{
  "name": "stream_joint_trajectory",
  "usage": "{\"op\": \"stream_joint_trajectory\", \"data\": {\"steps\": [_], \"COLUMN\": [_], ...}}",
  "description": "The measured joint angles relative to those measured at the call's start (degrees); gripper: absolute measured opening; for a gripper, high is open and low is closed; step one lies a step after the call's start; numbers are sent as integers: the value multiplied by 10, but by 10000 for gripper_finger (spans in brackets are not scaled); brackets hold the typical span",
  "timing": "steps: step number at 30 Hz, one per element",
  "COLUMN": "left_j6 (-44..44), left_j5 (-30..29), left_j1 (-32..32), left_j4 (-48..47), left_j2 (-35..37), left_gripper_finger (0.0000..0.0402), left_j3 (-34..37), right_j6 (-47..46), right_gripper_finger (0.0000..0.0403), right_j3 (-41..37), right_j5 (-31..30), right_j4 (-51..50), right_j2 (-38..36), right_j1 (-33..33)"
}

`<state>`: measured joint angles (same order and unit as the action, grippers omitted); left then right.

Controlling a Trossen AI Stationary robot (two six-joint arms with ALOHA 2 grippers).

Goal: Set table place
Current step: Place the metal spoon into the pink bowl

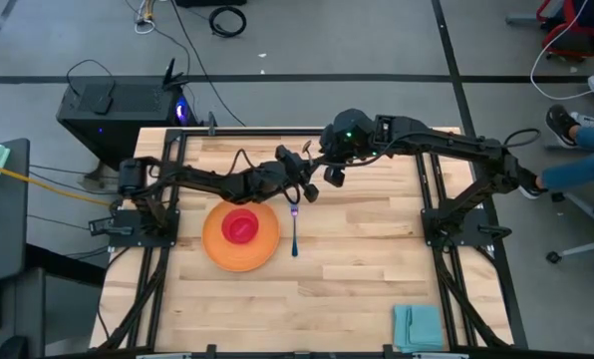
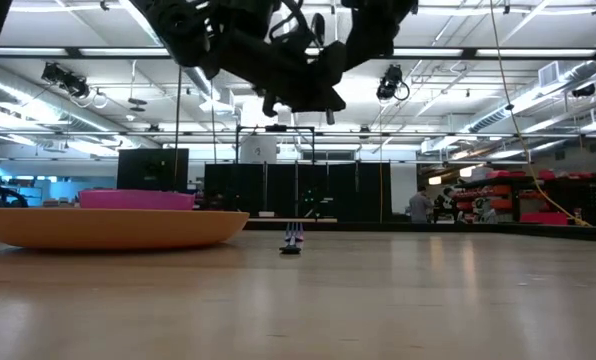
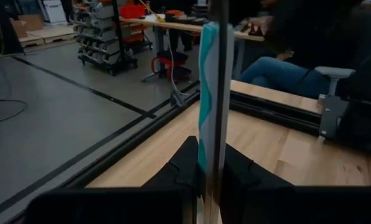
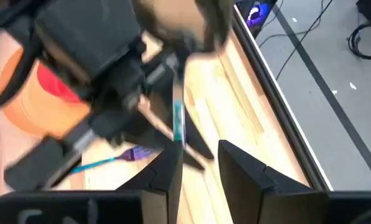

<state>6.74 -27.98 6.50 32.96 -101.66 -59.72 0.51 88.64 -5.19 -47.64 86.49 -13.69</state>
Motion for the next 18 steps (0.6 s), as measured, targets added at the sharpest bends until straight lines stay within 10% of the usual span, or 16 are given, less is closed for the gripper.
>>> {"op": "stream_joint_trajectory", "data": {"steps": [18], "left_j6": [126], "left_j5": [22], "left_j1": [0], "left_j4": [-517], "left_j2": [233], "left_gripper_finger": [35], "left_j3": [0], "right_j6": [15], "right_gripper_finger": [97], "right_j3": [1], "right_j5": [17], "right_j4": [-146], "right_j2": [-48], "right_j1": [4]}}
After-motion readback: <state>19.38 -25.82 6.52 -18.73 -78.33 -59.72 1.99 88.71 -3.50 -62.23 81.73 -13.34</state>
